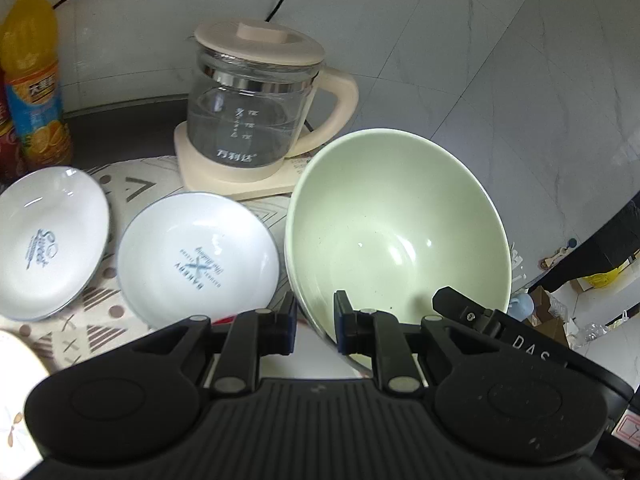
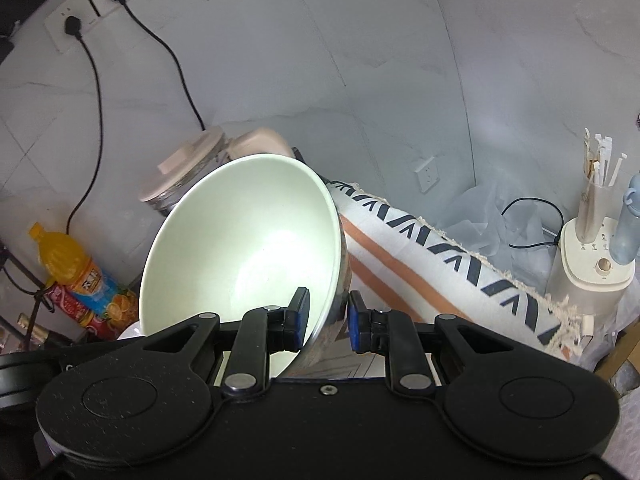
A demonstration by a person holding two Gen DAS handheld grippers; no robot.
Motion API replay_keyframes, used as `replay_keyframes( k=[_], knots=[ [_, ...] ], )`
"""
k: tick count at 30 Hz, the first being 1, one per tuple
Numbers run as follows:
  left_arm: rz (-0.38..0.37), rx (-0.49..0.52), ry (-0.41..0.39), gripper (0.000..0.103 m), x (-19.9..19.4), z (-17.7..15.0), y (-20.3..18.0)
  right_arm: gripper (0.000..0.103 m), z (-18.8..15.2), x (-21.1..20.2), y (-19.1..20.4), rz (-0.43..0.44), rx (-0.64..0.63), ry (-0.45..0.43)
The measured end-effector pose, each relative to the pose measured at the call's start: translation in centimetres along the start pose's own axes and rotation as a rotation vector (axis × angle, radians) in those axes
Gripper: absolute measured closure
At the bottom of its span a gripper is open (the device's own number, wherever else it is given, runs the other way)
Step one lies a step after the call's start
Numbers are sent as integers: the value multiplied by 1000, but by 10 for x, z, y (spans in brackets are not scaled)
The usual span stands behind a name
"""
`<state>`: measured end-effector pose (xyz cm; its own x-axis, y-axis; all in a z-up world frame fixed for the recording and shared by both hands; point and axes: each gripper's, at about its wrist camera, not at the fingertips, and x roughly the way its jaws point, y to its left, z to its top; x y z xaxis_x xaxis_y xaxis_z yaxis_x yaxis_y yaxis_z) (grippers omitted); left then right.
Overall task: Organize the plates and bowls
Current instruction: 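Carry the small green bowl with both grippers onto the bowl stack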
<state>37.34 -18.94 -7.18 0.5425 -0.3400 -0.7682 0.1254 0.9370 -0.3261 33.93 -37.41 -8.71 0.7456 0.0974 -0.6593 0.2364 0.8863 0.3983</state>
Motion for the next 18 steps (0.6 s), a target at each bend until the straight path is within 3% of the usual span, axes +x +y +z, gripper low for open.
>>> replay_keyframes(
  k=[18],
  knots=[
    [9,-31,8,86,-44,-52,36,83,-65,-39,23,-1,3,18]
  ],
)
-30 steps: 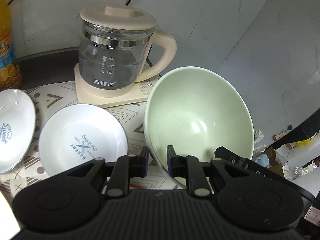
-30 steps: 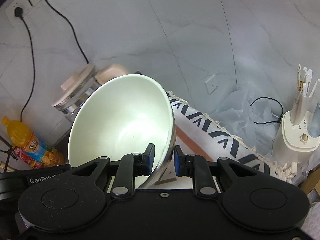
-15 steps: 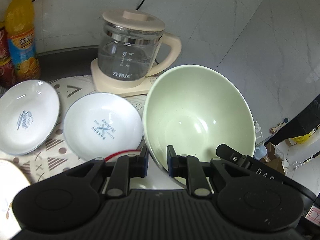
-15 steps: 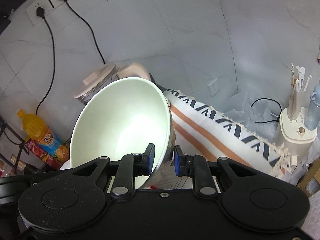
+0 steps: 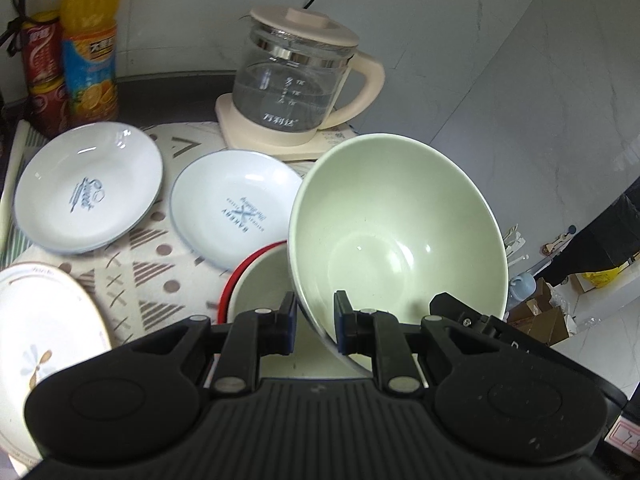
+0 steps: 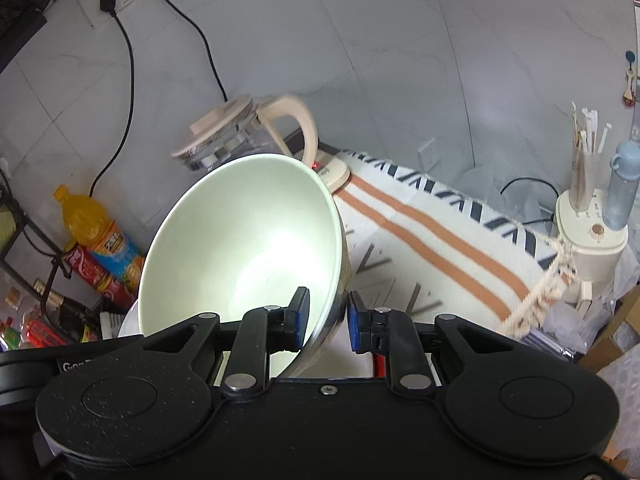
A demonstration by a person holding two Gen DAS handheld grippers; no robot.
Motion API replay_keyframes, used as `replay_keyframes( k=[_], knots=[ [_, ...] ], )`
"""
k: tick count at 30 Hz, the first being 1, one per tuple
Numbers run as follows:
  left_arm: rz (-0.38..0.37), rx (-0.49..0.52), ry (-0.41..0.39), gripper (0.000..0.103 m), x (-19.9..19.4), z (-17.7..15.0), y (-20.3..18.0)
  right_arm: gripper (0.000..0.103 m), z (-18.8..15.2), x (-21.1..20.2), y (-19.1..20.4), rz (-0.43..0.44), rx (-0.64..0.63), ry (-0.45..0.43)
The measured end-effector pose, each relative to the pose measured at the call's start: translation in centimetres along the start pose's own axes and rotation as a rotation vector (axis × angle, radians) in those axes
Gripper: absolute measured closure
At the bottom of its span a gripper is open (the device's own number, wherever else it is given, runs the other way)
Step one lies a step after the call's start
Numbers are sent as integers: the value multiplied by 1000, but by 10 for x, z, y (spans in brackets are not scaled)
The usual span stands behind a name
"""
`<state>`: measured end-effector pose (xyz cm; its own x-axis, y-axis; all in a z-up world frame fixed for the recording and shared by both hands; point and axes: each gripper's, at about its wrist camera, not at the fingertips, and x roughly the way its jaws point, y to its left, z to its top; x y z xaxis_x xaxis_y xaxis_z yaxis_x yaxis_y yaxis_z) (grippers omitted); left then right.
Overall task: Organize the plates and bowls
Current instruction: 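Carry the small green bowl with both grippers onto the bowl stack, then open both grippers and pull back from the bowl stack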
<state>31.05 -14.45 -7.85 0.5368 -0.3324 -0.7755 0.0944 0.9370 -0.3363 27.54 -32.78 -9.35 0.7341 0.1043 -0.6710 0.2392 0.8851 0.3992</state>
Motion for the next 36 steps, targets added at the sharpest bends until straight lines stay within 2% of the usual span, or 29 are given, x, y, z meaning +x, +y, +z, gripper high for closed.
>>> replay_keyframes(
  k=[15,25,36],
  knots=[
    [27,-43,52,86,1,-24,21,83,-34,1,8,-17,-16,71],
    [49,-52,103,86,13,-26,26,82,-39,14,8,-31,-16,114],
    [45,-26,113,83,15,-25,25,80,-40,17,6,-44,-8,119]
  ],
)
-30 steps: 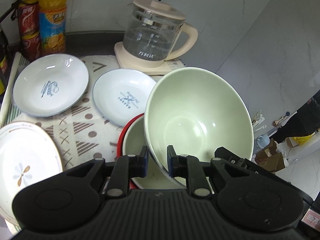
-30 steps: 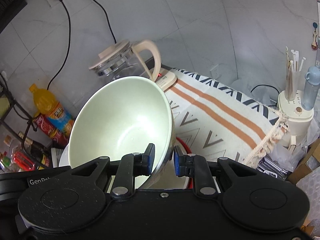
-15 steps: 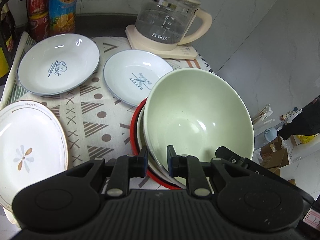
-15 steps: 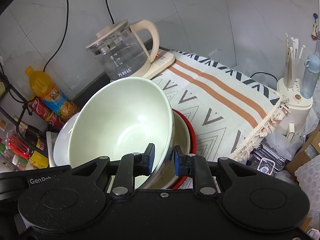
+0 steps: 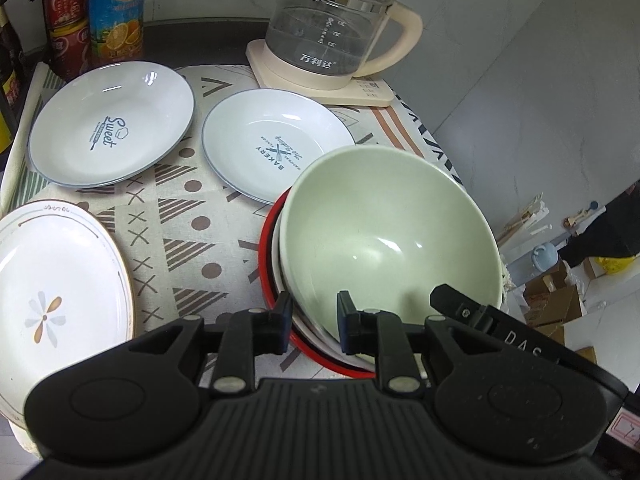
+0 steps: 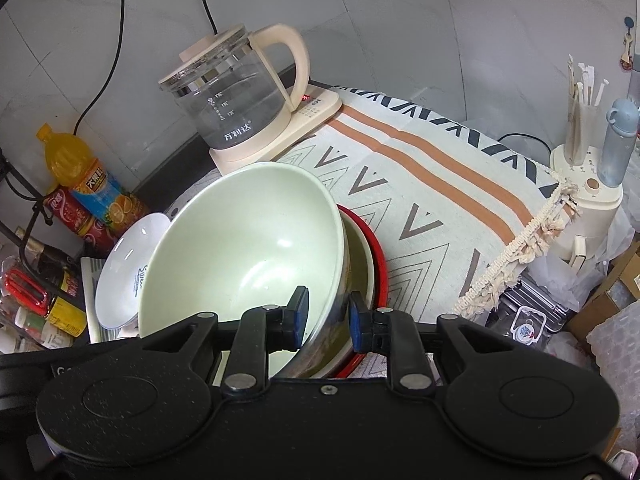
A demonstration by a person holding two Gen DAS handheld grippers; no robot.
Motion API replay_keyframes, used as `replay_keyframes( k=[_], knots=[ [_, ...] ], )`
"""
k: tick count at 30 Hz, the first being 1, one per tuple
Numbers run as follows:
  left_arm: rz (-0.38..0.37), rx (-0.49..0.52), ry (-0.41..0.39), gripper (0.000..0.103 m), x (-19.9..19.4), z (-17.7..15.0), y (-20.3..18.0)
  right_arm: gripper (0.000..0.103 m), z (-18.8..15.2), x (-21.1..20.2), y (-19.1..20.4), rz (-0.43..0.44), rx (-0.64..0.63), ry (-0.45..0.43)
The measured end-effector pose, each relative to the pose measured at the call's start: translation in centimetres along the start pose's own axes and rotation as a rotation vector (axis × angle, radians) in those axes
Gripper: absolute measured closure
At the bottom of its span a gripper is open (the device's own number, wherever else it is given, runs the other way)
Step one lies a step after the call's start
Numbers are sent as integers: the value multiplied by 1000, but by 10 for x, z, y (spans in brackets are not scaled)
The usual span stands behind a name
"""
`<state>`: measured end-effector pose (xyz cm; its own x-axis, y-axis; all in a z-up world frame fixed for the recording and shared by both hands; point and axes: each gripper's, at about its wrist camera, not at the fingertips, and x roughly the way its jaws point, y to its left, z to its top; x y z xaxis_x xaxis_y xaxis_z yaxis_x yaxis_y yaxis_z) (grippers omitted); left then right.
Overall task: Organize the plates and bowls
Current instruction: 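Open both grippers and pull back from the bowl stack, then move both open grippers toward the white flower-print plate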
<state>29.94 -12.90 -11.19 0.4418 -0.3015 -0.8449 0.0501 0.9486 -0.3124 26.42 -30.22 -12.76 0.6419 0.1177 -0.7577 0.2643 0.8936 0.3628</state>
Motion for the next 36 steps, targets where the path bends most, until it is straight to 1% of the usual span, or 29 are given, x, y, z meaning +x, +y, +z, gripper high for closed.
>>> replay_keyframes(
  k=[1,2,4,5,6,10,12,14,15,17,19,21,23,24,26,28,29,30,32,36],
  knots=[
    [4,6,0,83,-1,0,0,77,0,-1,0,-1,0,-3],
    [7,12,-3,80,-3,1,0,73,0,-1,1,-5,1,-7],
    [8,17,-18,75,-8,1,1,70,0,-5,1,-7,1,-23],
    [8,15,-23,70,-10,1,2,70,0,-7,2,-8,-2,-32],
    [9,9,-26,69,-11,1,4,70,0,-10,4,-10,-11,-38],
    [12,-18,-36,65,-18,1,11,69,0,-16,4,-16,-26,-40],
    [20,-26,-40,58,-22,0,15,69,-1,-18,4,-22,-32,-38],
    [31,-33,-37,47,-26,-1,20,69,-3,-21,5,-25,-39,-36],
    [35,-40,-35,44,-28,-1,22,69,-4,-22,6,-27,-44,-36],
    [37,-53,-37,31,-33,-2,29,69,-6,-26,9,-24,-63,-37],
    [52,-60,-49,25,-40,-4,35,67,-8,-30,13,-17,-86,-36],
    [72,-64,-59,24,-45,-5,40,59,-11,-33,16,-9,-103,-37],
    [79,-75,-62,23,-50,-7,47,48,-14,-36,21,-1,-122,-43],
    [81,-84,-64,23,-52,-8,51,46,-15,-37,24,3,-130,-46],
    [86,-99,-70,22,-57,-10,58,34,-17,-40,29,13,-148,-53],
    [88,-111,-74,21,-61,-13,65,28,-19,-42,35,26,-157,-63],
    [89,-117,-74,19,-63,-15,69,27,-20,-43,37,34,-164,-64],
    [91,-122,-75,19,-65,-16,72,25,-21,-43,40,39,-173,-63],
    [102,-127,-82,19,-69,-20,76,19,-24,-44,47,46,-194,-65],
    [119,-141,-98,19,-78,-27,88,15,-30,-45,61,68,-231,-58]
  ],
)
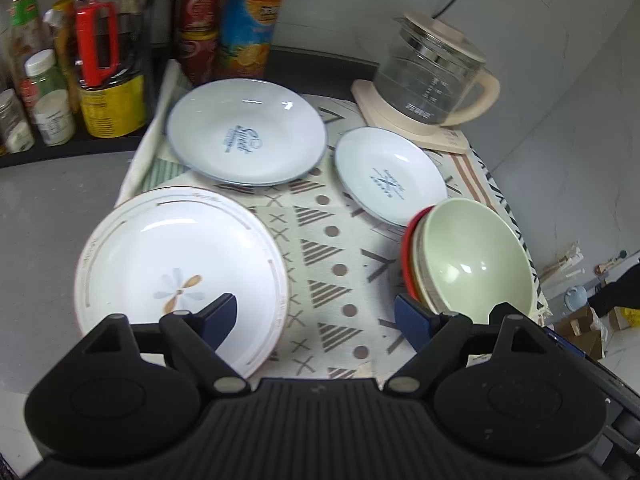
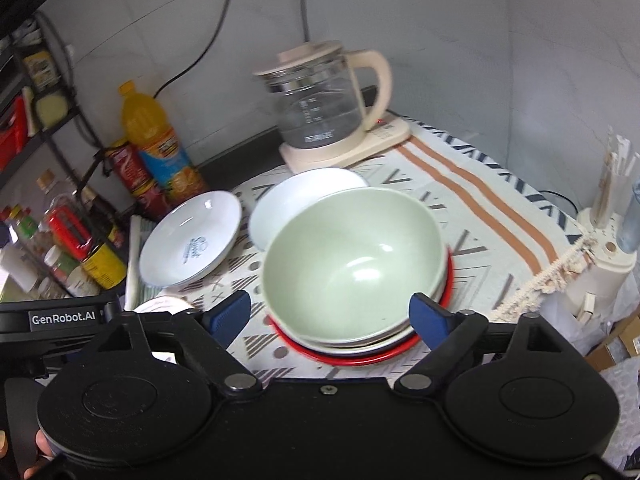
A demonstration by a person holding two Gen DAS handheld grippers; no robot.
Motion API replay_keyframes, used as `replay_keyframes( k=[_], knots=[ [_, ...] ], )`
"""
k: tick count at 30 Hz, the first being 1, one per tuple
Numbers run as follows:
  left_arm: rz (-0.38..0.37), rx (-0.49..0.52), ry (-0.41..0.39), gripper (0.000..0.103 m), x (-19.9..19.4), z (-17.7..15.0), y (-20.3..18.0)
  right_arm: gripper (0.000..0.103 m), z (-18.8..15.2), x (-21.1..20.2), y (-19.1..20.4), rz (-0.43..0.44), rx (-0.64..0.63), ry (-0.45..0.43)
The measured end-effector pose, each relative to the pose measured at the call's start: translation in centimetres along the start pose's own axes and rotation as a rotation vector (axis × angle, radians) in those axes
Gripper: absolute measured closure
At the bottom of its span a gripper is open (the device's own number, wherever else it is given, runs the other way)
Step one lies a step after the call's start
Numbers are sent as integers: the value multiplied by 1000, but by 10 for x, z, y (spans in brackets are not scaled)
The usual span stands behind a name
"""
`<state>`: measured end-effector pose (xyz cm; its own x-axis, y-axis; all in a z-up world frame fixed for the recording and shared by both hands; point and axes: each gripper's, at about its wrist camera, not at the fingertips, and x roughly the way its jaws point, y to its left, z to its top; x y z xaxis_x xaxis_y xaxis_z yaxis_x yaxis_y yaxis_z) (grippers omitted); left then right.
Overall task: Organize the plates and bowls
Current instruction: 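Move both open grippers toward the white flower-print plate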
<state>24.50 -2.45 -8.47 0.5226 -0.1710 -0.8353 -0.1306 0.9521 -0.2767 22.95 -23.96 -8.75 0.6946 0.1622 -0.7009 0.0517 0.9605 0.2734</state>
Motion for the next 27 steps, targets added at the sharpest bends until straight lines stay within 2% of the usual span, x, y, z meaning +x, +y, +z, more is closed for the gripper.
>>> replay_keyframes(
  k=[5,16,27],
  knots=[
    [22,-34,-18,19,-11,-6,20,10,-4,0,19,30,-44,10],
    [70,-104,-21,19,-31,-18,68,10,-16,7,64,91,-148,76],
    [108,-172,-33,19,-41,-17,107,10,-26,21,102,134,-220,142]
  ],
)
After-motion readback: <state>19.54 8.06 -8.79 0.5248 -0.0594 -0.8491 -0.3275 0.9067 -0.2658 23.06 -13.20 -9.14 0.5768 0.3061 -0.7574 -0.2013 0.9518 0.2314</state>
